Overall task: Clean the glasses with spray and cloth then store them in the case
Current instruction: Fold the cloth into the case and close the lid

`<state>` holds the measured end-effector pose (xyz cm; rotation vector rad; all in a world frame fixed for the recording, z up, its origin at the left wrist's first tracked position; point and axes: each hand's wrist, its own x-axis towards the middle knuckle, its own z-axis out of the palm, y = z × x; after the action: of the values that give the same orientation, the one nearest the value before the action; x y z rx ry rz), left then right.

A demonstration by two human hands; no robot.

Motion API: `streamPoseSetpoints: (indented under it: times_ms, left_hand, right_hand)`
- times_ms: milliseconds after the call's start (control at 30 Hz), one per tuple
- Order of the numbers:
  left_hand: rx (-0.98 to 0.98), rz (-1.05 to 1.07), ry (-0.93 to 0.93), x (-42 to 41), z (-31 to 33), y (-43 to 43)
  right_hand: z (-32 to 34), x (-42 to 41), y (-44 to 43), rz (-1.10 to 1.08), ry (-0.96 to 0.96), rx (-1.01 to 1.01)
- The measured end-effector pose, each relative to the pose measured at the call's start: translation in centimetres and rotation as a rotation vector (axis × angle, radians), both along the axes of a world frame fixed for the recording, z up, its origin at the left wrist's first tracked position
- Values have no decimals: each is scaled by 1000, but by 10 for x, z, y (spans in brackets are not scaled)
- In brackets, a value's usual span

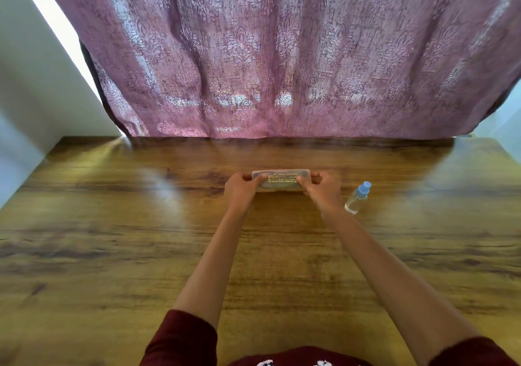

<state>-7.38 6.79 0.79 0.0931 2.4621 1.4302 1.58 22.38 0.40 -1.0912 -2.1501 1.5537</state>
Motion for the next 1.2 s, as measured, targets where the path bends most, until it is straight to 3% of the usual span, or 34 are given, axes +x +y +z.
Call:
streamPoseSetpoints:
  times_ms: [133,400,600,767,900,1033,1200]
  left_hand:
    - [-49,-13,-3,-8,-13,0]
    - [1,-59,10,-11,-25,-5]
    - [35,-67,-11,-14,-30,-6]
    - [59,-69,-23,-16,-33,-7]
    - [81,-65,-26,-18,-39,-8]
    - [92,-67,-26,-20,-42,-9]
    - [141,-30,-39,-19,-40,-6]
  right_hand:
    - [-1,-1,-2,93,-143,265]
    - [0,3,-5,185,-193,485]
    - [31,12,-4,213,-37,902]
    - [50,38,22,60,23,1058]
    - [36,61,41,-84,63,907]
    - [18,74,40,-139,141,633]
    - [-6,84,33,-163,160,459]
